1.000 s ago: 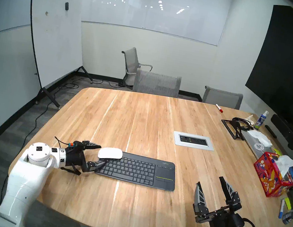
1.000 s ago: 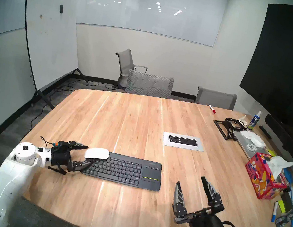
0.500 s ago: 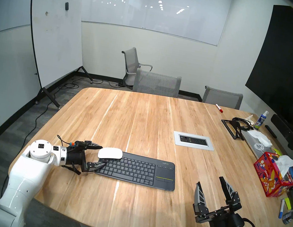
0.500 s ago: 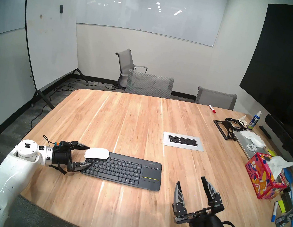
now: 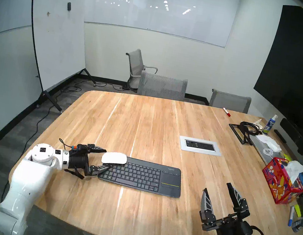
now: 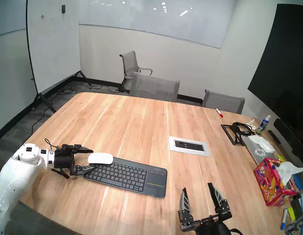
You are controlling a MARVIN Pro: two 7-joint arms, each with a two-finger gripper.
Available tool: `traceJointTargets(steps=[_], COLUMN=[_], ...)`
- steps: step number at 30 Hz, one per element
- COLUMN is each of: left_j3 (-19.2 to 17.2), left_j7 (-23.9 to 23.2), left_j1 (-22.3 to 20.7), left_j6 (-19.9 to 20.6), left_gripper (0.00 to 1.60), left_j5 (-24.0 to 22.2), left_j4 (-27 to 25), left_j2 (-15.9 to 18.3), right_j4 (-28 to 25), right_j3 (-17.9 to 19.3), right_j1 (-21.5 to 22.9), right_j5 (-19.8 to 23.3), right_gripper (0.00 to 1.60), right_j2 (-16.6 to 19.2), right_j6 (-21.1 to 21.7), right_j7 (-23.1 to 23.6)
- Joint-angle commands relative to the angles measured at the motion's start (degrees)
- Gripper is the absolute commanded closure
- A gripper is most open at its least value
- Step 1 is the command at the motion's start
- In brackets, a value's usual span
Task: Put the mouse beside the keyboard
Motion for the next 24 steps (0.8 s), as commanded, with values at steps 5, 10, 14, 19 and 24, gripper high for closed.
traceJointTargets(steps=[5, 10, 14, 19, 24], left_j3=[-0.26, -0.30, -0.31, -0.36, -0.21], left_j7=[-3.18, -4.80, -5.46, -5.98, -6.11], left_j1=[-1.26, -1.18, -1.19, -0.84, -1.06], left_j6=[-3.00, -3.61, -3.77, -3.19, -3.24], left_gripper=[0.00, 0.18, 0.00, 0.00, 0.00], left_j5=[-1.58, -1.96, -1.98, -2.03, -1.72], left_j4=[0.88, 1.36, 1.52, 0.16, 0.30], left_j2=[0.51, 0.84, 0.88, 0.76, 0.48], right_j4=[-0.69, -0.69, -0.69, -0.69, -0.69], right_j3=[0.05, 0.05, 0.05, 0.05, 0.05], right_j1=[-0.14, -0.14, -0.14, -0.14, -0.14], right_j5=[-0.10, -0.10, -0.10, -0.10, -0.10], right_gripper=[0.00, 0.00, 0.00, 0.00, 0.00], right_j2=[-0.08, -0.08, -0.08, -0.08, -0.08], right_j6=[-0.06, -0.06, -0.06, -0.06, -0.06], right_j7=[-0.05, -0.05, -0.05, -0.05, -0.06])
